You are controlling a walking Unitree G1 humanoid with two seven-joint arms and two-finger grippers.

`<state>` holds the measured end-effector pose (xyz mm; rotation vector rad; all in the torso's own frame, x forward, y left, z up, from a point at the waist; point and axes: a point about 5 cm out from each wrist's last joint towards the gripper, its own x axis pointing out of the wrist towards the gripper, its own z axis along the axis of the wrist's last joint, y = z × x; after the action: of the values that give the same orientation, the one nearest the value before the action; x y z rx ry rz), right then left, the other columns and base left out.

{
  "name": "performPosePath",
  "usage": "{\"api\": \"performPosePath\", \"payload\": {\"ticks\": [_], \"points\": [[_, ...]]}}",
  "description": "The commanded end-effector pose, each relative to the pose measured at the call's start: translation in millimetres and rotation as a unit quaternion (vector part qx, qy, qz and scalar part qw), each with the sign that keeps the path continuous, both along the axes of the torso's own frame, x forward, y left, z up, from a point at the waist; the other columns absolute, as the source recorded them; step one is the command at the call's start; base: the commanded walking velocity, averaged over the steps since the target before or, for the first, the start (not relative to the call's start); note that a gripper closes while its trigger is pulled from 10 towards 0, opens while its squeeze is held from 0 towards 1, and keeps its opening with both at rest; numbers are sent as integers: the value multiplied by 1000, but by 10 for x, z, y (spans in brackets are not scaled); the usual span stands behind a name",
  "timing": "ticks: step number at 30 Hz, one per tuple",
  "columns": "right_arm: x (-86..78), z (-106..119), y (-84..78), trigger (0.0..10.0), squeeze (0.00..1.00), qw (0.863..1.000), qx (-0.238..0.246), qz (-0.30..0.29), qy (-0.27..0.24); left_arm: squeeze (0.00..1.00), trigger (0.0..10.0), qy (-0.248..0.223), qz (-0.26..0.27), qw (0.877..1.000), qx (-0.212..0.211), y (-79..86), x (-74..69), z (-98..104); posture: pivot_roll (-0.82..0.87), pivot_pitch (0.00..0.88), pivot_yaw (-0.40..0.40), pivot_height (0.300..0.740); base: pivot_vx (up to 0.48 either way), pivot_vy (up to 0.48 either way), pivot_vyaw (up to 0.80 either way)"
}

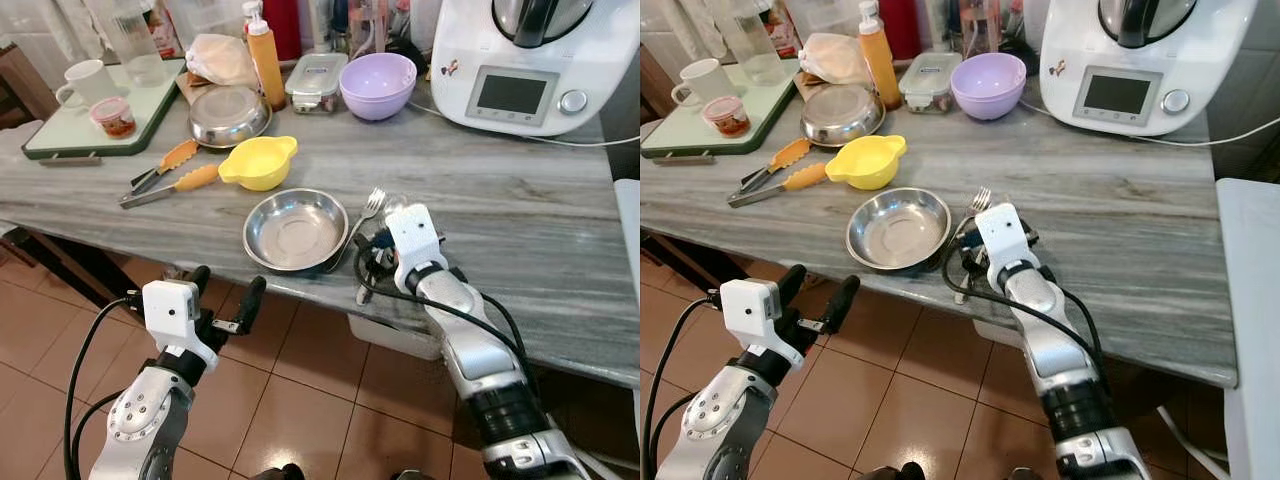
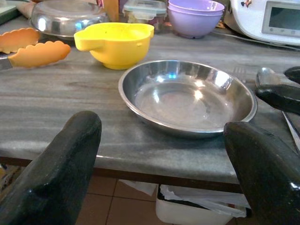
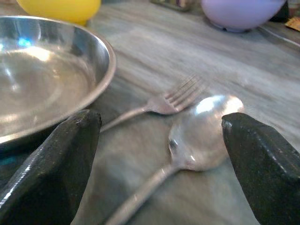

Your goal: Setting the table

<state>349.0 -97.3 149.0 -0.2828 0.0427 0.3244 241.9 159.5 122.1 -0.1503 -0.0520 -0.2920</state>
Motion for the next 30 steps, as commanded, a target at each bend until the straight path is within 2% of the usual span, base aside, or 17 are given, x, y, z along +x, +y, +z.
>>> {"api": "performPosePath", "payload": {"ticks": [1, 16, 24, 30], "points": [[14, 19, 120, 10000, 545, 1000, -1, 16, -6, 0, 10000, 1, -2, 1000, 9, 23, -18, 13, -108, 178, 147, 740, 0, 0, 0], [115, 9, 331, 10000, 541, 999, -4, 46, -4, 0, 10000, 17, -21, 1000, 11, 22, -109, -43, -83, 187, 139, 740, 0, 0, 0], [141, -15, 269, 10000, 537, 999, -14, 36, 6, 0, 10000, 19, -25, 999, 9, 9, -113, -42, -84, 188, 143, 740, 0, 0, 0], [134, -128, 210, 10000, 533, 999, -22, 30, 27, 0, 10000, 22, -35, 999, 8, -8, -96, -48, -92, 187, 149, 740, 0, 0, 0]]}}
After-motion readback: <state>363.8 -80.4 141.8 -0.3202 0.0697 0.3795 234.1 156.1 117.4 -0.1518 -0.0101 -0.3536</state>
